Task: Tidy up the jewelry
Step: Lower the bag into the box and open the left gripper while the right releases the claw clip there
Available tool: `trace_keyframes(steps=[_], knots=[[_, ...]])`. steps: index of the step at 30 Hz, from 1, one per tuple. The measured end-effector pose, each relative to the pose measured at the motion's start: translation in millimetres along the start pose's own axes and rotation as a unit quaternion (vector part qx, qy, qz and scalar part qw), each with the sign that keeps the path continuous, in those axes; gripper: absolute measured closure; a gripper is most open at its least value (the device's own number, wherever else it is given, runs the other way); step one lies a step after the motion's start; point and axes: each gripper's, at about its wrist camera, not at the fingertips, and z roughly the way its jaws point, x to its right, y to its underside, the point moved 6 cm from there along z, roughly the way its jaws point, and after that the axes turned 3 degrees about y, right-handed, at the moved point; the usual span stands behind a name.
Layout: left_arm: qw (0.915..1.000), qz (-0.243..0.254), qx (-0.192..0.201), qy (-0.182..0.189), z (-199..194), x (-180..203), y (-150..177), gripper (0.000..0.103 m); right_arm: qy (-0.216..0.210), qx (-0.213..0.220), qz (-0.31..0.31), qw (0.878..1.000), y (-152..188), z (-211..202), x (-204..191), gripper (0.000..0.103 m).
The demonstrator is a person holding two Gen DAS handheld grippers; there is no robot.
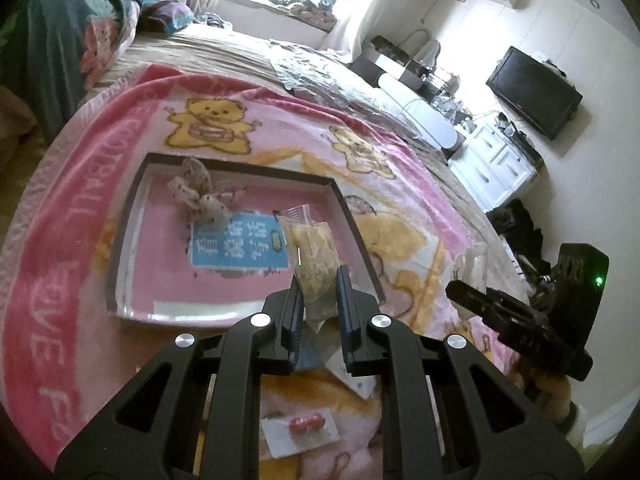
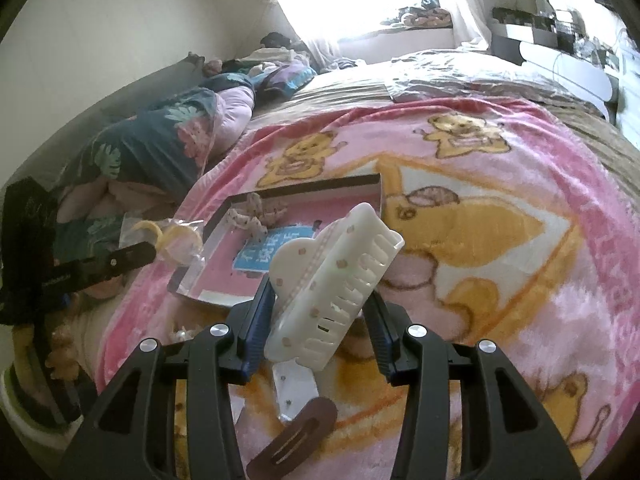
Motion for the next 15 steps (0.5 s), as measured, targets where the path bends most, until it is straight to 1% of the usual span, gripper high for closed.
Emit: trace_keyframes(steps=[4, 8, 15], knots=[[1.0, -0.004, 0.0, 0.002, 8.2, -5.3, -14.8, 0.094, 0.001, -0.002, -0.008, 1.0, -12.7, 8.8, -3.5, 0.06], [0.9999, -0.008, -0.006, -0.006, 22.9, -16.8, -25.8, 0.094, 0.004, -0.005, -0.018, 1.0, -24.7, 21.9, -7.8, 0.06], [0.9991, -0.019, -0.03, -0.023, 51.6, -40.8, -29.2, 0.094, 0.008, -0.023, -0.032, 0.999, -44.3, 56.5, -13.5, 0.06]])
